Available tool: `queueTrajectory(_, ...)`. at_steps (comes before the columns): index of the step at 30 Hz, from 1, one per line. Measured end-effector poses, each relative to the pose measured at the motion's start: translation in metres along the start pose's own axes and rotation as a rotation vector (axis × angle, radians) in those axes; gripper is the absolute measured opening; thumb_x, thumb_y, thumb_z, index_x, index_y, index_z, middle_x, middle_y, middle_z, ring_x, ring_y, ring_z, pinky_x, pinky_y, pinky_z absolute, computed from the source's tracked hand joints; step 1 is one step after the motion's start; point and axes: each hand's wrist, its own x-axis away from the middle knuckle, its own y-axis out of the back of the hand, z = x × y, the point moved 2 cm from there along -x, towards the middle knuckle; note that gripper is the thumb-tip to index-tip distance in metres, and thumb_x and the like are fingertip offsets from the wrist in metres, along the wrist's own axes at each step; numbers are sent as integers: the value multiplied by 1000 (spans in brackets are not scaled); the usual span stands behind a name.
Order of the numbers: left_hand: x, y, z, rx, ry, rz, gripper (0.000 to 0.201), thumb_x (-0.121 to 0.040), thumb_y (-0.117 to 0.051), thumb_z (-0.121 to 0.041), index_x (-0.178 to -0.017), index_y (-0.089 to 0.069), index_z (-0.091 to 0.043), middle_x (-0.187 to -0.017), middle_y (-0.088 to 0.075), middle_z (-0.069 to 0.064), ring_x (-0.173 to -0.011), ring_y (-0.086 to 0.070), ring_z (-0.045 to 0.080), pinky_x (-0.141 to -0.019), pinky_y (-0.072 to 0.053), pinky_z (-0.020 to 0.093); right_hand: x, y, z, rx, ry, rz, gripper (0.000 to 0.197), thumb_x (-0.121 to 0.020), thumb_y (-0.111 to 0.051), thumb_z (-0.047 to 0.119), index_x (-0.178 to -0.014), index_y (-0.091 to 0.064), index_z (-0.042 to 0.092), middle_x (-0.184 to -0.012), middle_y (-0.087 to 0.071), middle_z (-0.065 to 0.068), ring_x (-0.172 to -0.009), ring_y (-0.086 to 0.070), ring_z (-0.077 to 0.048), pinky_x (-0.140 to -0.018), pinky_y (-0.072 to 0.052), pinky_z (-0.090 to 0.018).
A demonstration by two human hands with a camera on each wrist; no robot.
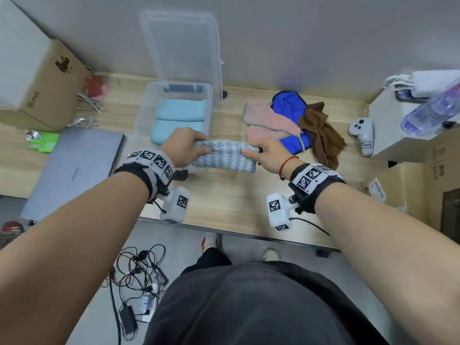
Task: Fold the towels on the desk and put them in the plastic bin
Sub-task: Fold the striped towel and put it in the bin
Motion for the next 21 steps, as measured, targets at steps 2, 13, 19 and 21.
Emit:
queueTrajectory(2,-2,28,25,-1,23,-14,36,-85,-70,-39,-110,-73,-15,-100,-72,9,-87,-59,20,-77,-41,26,-24,-7,27,58,31,-16,20,-93,-64,33,-105,-73,20,-72,-62,16,-60,-54,8,-64,-41,-15)
queueTrajectory(13,-40,68,154,-169,72,171,28,-89,-67,-32,-105,-74,-9,-74,-67,2,-72,-58,21,-69,-41,27,-135,-102,100,794,22,-7,44,-92,-55,51,-122,-65,20,-116,-68,-1,-109,-60,-23,-87,-47,-31)
queueTrajectory(19,-72,35,190,-452,-86,371,26,-96,-58,-37,-91,-72,-16,-89,-69,0,-89,-61,24,-88,-38,34,-157,-140,94,1158,-65,116,27,-96,-46,42,-97,-68,26,-95,-66,-2,-102,-54,-24,-77,-28,-35)
queueTrajectory(21,-80,24,196,-547,-143,417,28,-97,-56,-33,-74,-62,-19,-78,-64,-3,-83,-59,22,-88,-34,36,-162,-147,89,1230,-82,164,22,-95,-47,38,-96,-65,26,-98,-66,-2,-104,-52,-24,-81,-31,-36)
